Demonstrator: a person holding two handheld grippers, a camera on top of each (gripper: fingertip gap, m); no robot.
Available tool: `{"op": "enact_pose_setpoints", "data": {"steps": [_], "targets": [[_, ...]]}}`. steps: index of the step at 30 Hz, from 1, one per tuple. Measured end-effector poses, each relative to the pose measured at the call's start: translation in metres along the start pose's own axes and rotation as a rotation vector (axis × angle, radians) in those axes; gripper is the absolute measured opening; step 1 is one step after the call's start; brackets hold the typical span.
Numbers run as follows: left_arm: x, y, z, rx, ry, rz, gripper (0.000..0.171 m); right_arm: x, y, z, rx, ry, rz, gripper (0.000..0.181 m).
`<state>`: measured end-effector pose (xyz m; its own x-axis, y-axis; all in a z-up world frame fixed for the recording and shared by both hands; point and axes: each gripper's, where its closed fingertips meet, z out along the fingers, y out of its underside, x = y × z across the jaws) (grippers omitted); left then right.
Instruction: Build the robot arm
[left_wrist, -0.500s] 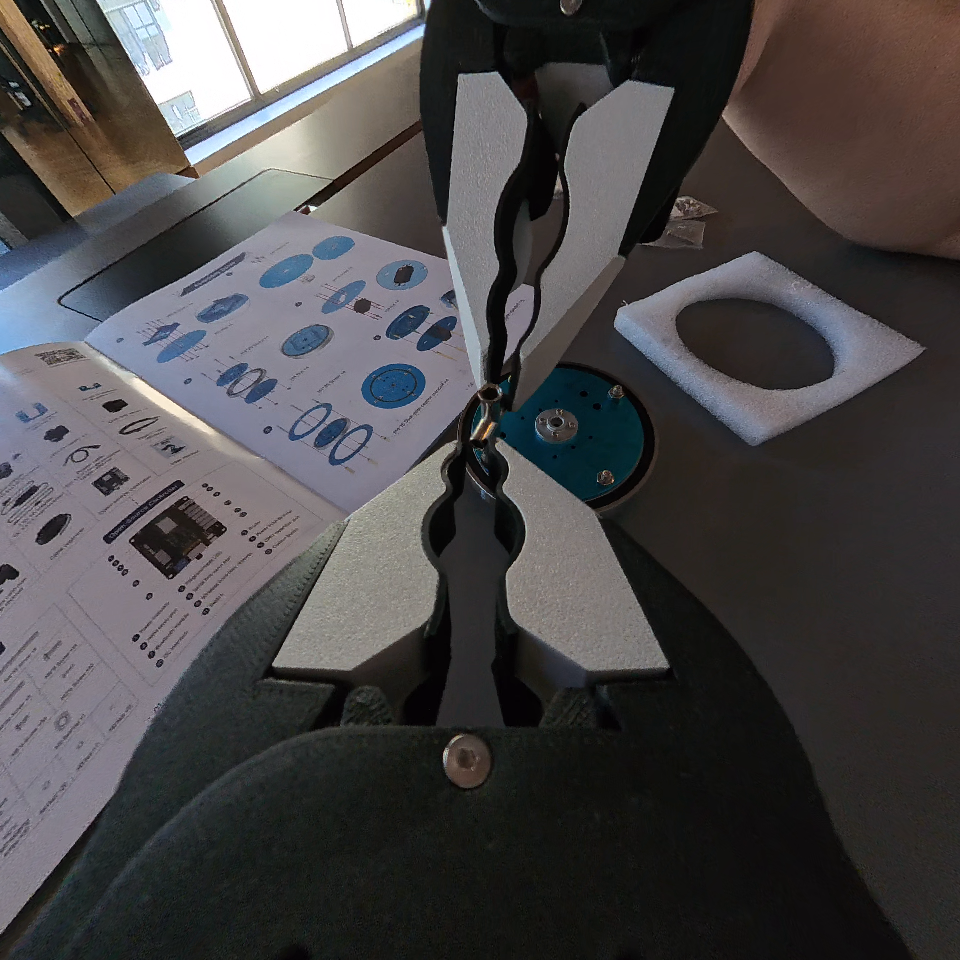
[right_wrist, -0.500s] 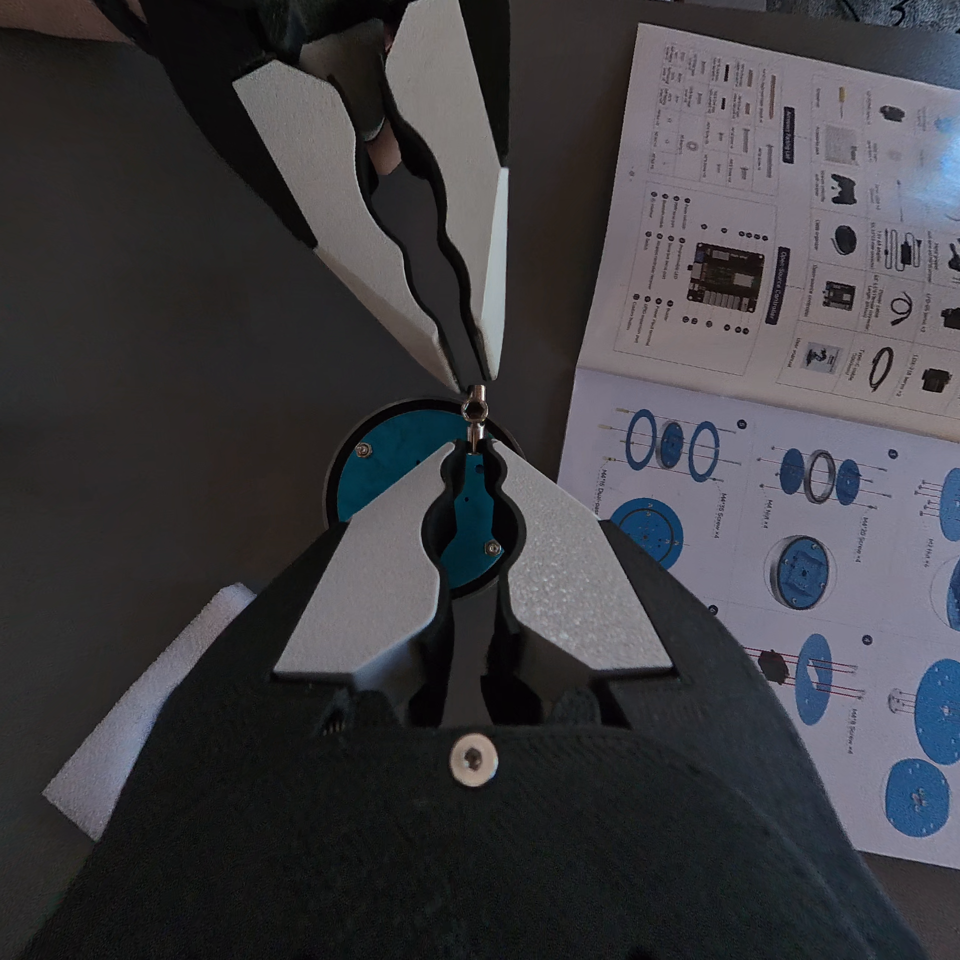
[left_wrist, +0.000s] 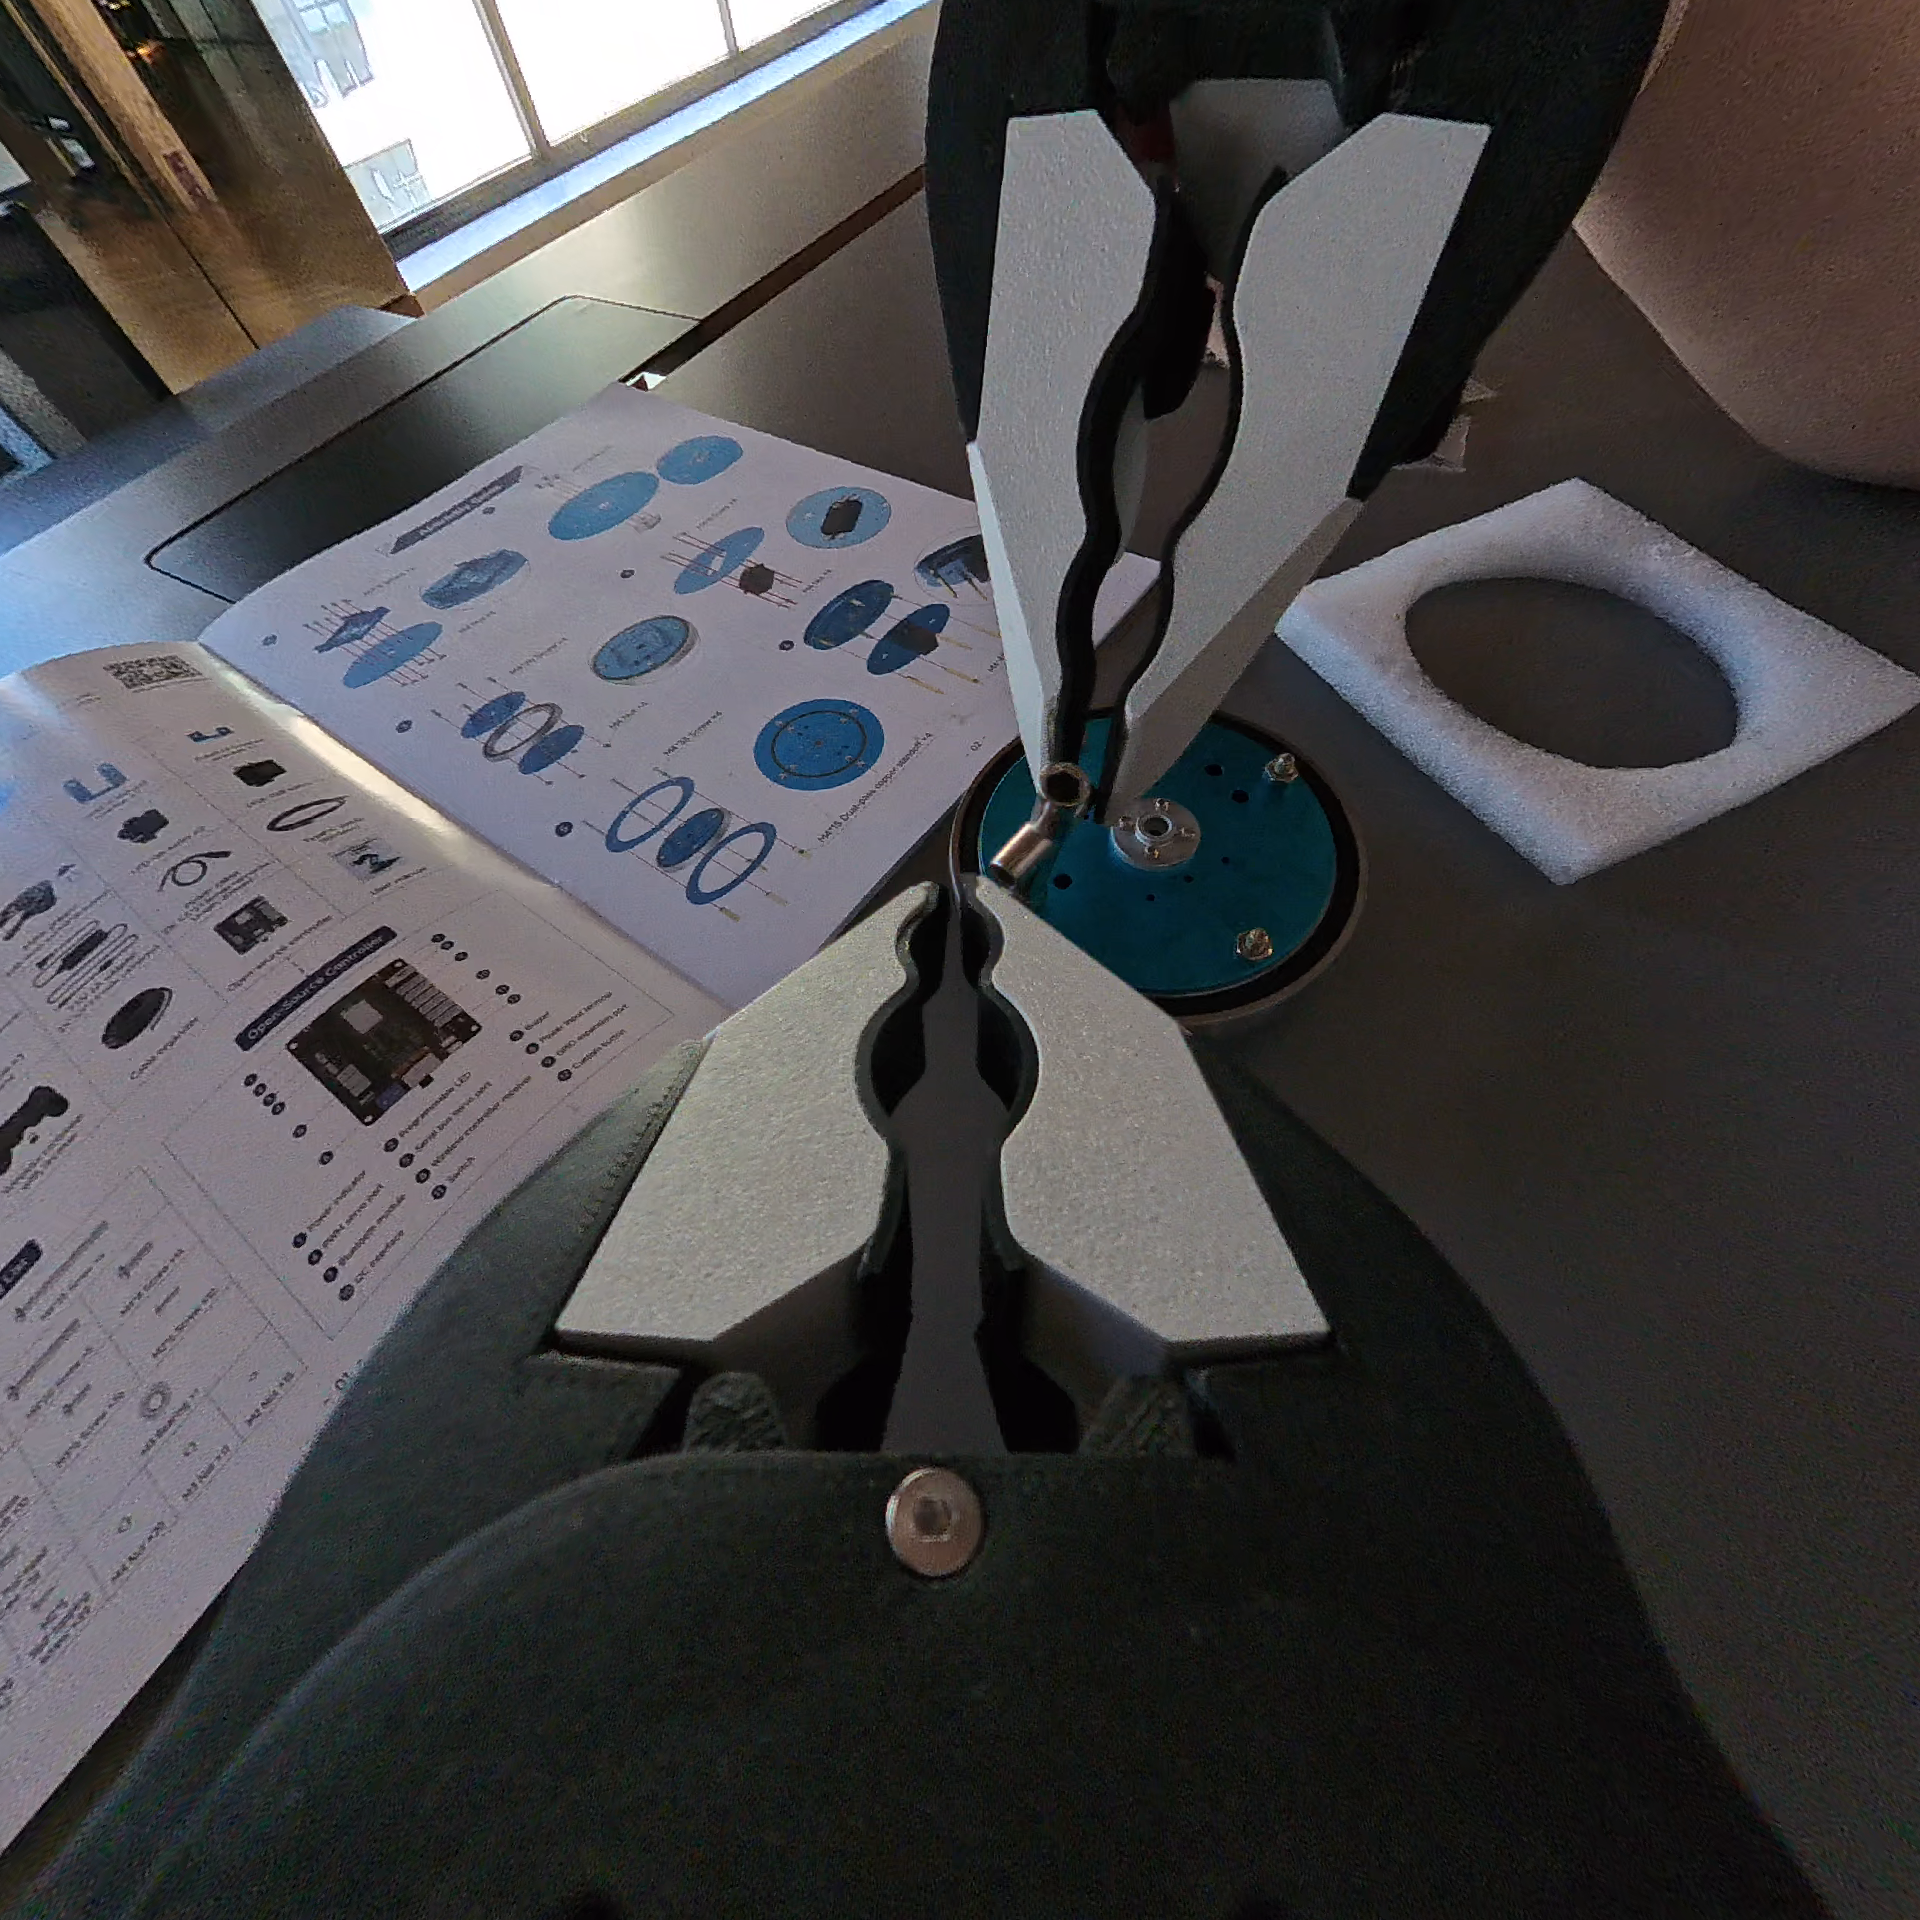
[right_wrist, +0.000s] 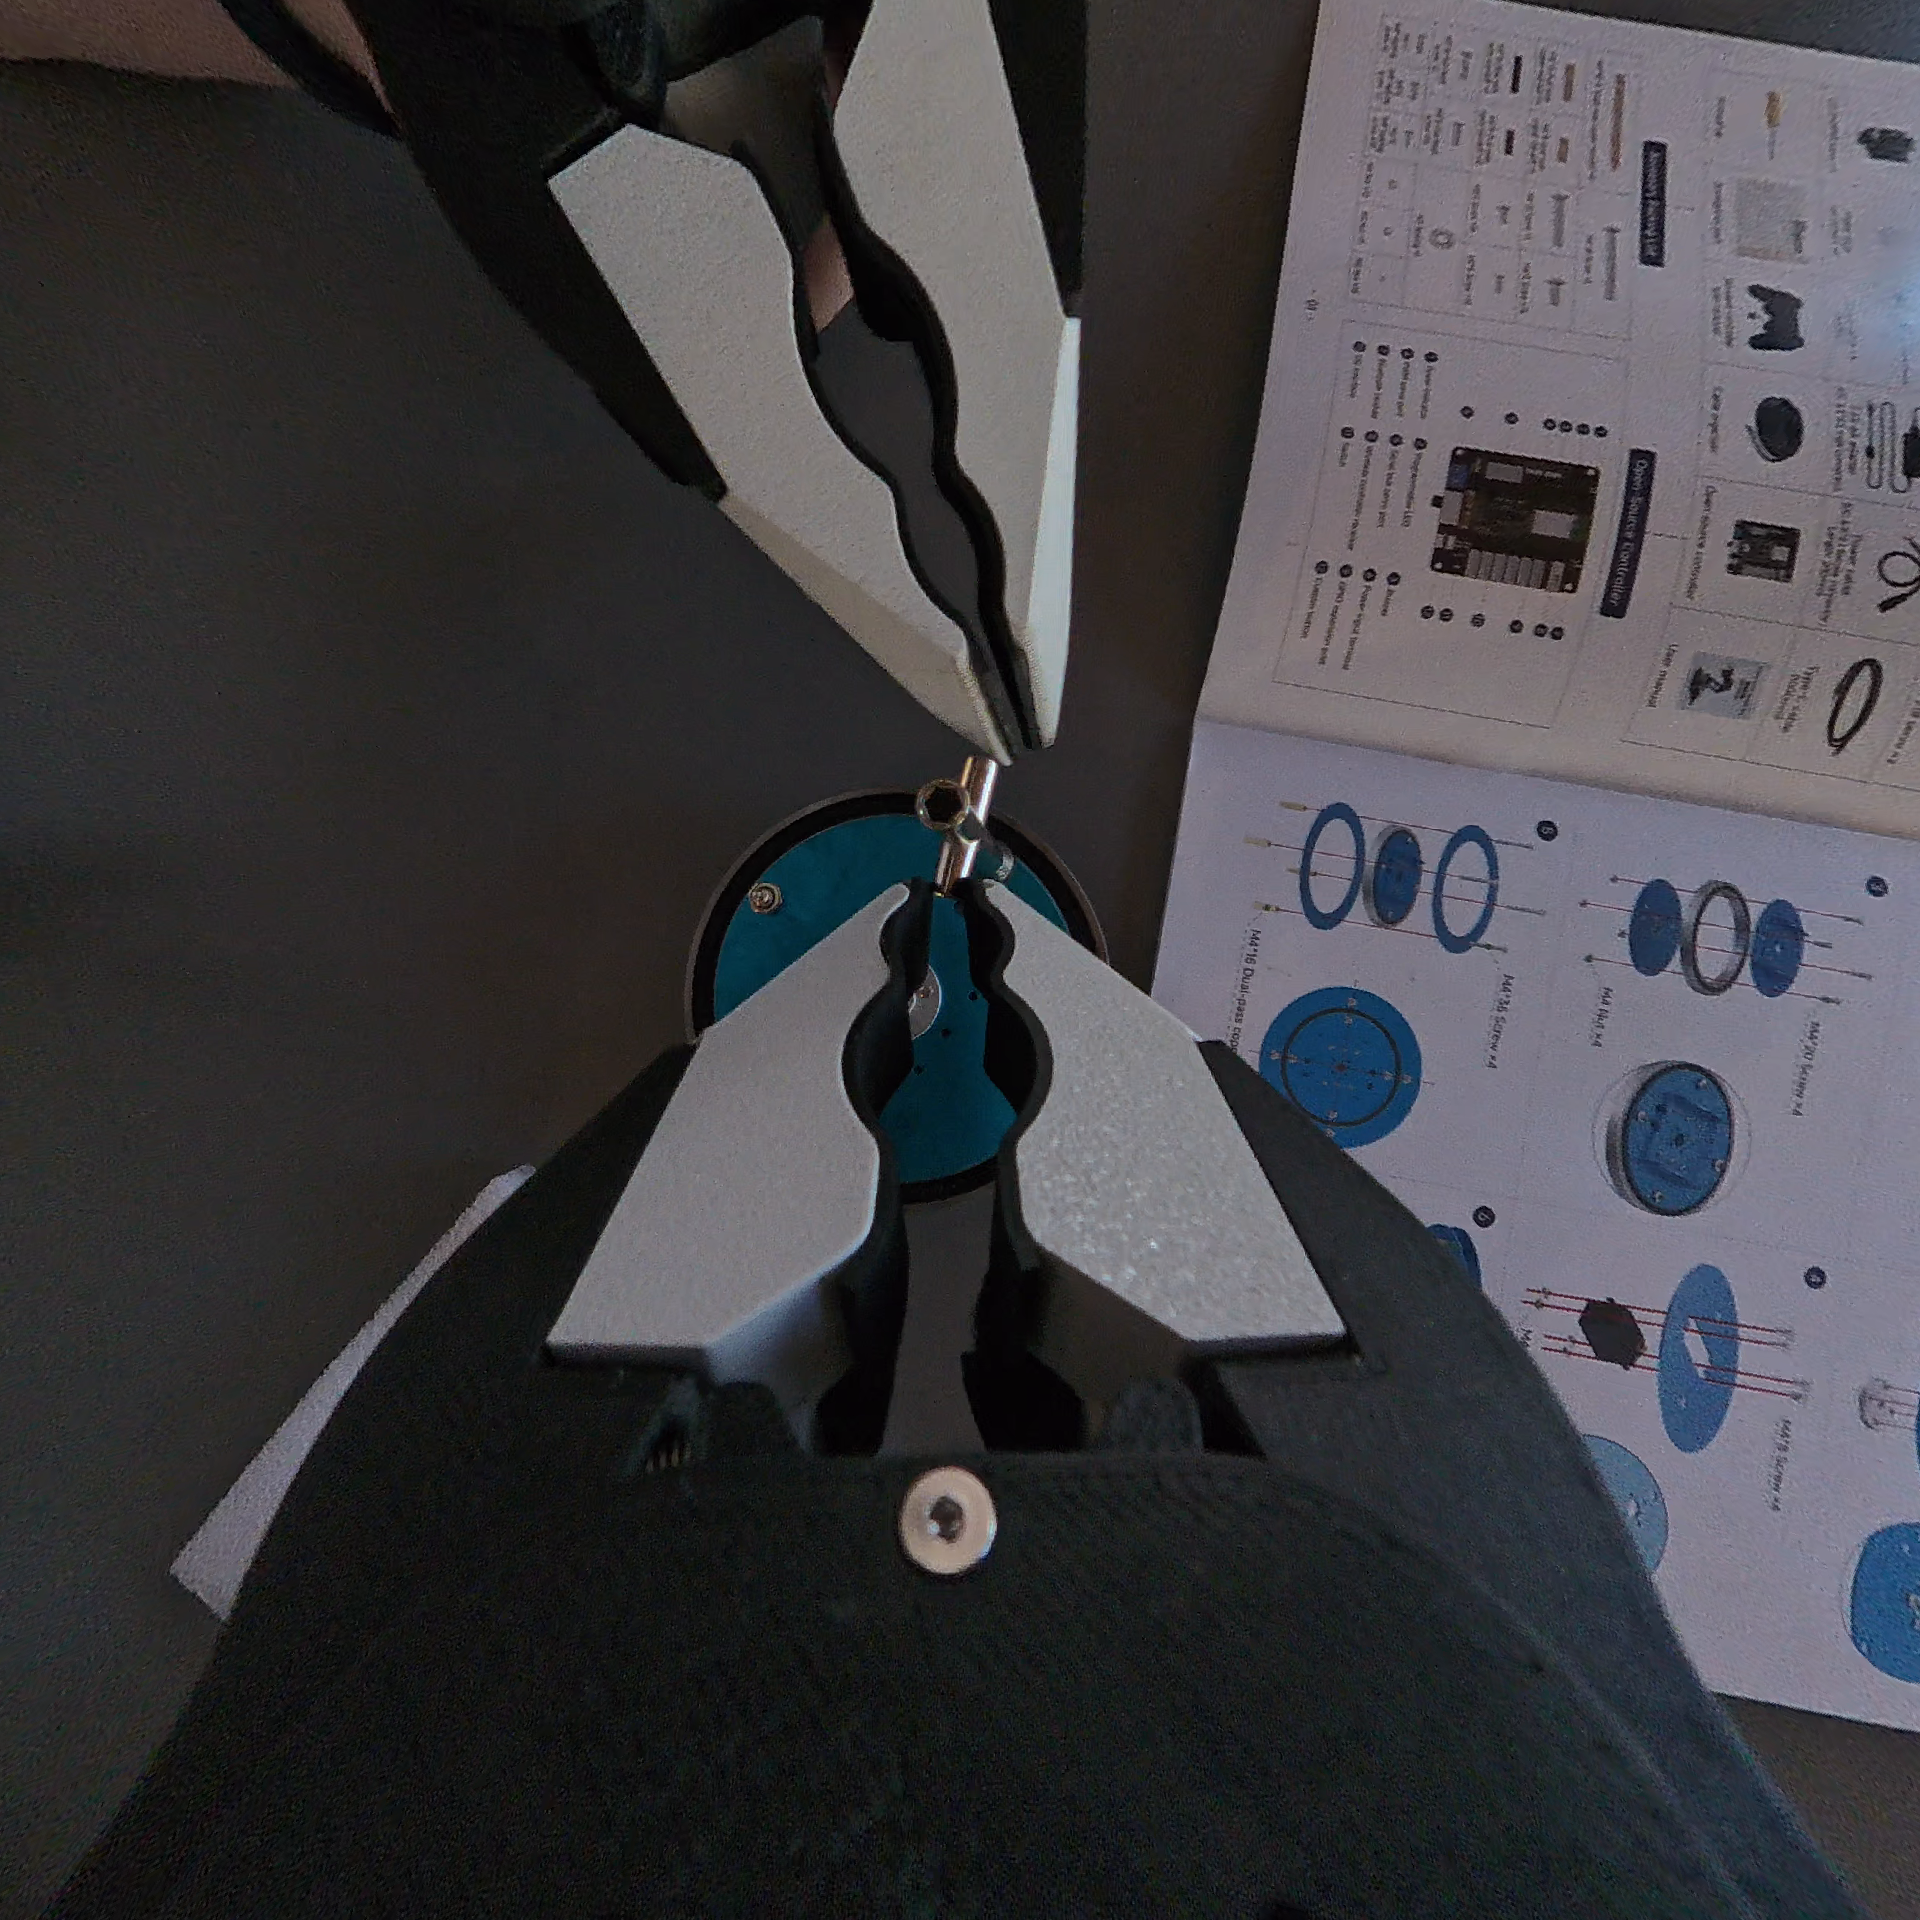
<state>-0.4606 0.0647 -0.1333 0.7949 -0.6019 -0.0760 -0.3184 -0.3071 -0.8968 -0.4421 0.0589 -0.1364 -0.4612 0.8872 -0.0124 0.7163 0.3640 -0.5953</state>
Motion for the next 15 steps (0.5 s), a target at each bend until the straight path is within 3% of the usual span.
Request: {"op": "enact_pose_setpoints", "data": {"steps": [10,15], "targets": [[-0.0033,0.0019,-0.0057,-0.005,0.005,-0.032,0.005,0.0049,0.0015,-0.0011,-0.002,0.018,0.007,0.005],[0.0042,0.0087,-0.0007,-0.022,0.065,-0.077,0.015,0.0065,0.0024,-0.0011,0.000,0.019,0.001,0.005]]}}
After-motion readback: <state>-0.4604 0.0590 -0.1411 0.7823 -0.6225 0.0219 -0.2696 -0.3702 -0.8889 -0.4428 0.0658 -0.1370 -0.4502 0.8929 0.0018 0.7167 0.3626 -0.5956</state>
